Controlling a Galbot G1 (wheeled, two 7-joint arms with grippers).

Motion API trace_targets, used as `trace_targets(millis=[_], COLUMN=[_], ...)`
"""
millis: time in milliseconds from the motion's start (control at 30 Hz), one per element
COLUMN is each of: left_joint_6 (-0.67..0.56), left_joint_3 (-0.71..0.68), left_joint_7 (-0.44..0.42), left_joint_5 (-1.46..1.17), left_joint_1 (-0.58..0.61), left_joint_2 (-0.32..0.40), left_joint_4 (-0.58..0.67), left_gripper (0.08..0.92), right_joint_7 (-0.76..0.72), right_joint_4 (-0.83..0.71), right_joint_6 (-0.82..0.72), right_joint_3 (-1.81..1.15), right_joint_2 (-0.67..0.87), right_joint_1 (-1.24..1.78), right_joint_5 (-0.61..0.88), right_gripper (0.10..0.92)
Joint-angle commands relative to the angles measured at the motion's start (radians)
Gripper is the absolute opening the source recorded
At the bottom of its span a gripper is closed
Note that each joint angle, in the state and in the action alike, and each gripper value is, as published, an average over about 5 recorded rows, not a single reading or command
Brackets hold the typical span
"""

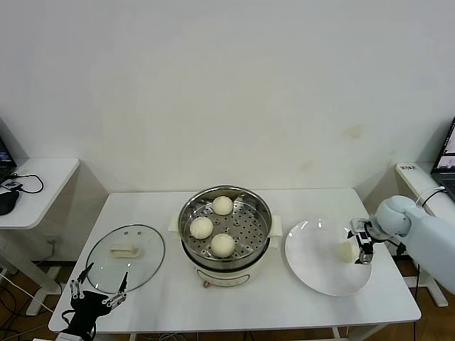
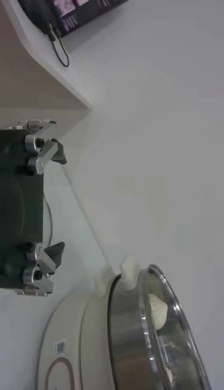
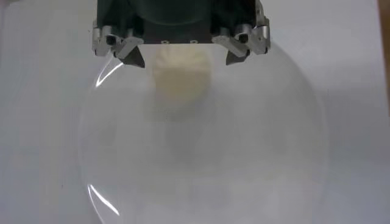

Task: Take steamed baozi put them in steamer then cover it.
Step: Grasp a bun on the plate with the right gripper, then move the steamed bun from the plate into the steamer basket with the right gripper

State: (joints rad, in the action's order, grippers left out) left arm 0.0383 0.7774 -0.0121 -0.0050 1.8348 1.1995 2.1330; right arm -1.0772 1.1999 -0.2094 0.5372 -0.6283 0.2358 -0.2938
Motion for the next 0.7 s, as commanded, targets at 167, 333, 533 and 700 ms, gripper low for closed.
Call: trace_targets(millis=[167,333,533,700], left_joint_6=[-0.001,0.000,0.000,0.000], left_joint_3=[0.000,-0.002,-0.003,-0.003], left_joint_7=[0.000,0.000,0.000,0.000], left_joint_5=[0.000,0.001,0.001,0.000], left_joint_1=[-0.002,-0.001,0.000,-0.001], left_joint_2=[0.002,0.002,0.001,0.000], left_joint_4=[-0.007,-0.004,0.004,0.007], left_gripper=[0.823,0.823,0.823,0.823], right_joint_7=[-0.010,-0.026,-0.047,-0.060], right_joint_4=[-0.117,-0.093,0.005,0.096], right_joint_6=[0.001,-0.004,-0.035,-0.066], right_joint_3=[-0.021,-0.009,0.072,0.204], right_joint_2=[-0.094,-0.076,-0.005,0.072], right_joint_1=[0.016,-0.005,-0.108,-0.287], right_joint_5=[-0.043,-0.025,0.055,0.154], right_gripper=[0.767,0.688,0.608,0.596])
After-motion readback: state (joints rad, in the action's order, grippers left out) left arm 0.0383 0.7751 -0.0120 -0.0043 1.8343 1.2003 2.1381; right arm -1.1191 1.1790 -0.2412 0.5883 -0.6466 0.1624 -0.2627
